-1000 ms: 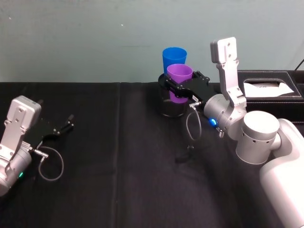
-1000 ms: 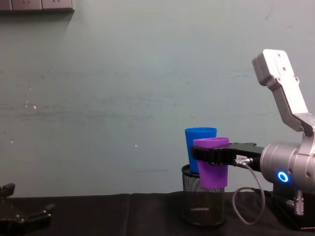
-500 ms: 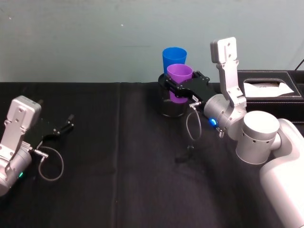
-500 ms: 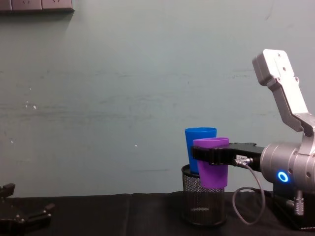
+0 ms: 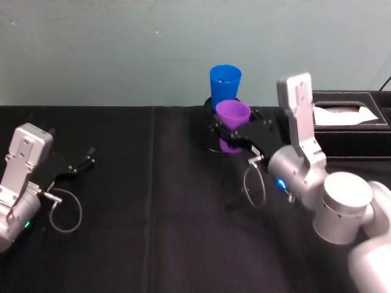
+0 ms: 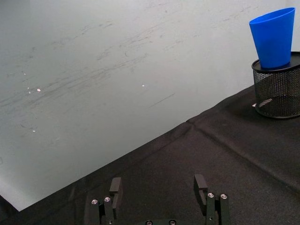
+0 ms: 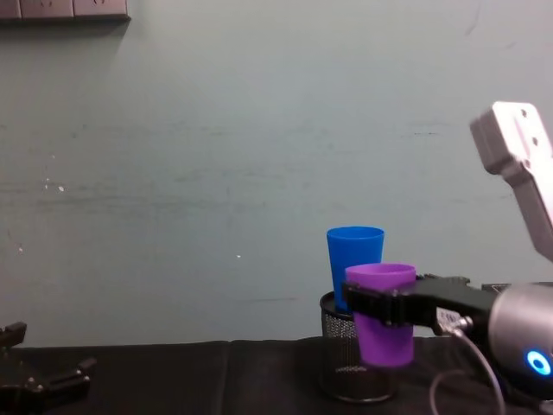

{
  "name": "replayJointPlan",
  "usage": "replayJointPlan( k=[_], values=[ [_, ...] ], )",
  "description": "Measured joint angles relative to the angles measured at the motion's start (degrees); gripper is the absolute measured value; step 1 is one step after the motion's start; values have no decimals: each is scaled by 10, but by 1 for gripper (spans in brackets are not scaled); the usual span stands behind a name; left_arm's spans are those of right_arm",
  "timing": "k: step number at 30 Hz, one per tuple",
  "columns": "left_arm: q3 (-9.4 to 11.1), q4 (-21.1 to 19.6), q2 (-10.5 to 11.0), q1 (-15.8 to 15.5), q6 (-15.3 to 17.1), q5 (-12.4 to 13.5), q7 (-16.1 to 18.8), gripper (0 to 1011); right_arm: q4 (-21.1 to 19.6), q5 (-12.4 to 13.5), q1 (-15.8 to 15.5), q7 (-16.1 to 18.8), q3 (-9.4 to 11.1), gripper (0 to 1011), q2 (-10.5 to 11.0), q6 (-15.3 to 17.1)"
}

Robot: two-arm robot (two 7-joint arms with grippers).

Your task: Pick up one cup with a gripper and tap it against the other cup.

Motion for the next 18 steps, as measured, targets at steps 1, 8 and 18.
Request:
replayJointPlan(
  k=[1,8,18],
  values=[
    [0,0,0,0,0,0,0,1000,-7,0,-8,2,0,722,3,-3],
    [0,0,0,0,0,0,0,1000,-53,-15,-76,7,-12,722,27,-41],
    [0,0,0,0,0,0,0,1000,9,-40,-98,8,-20,722,12,-153]
  ],
)
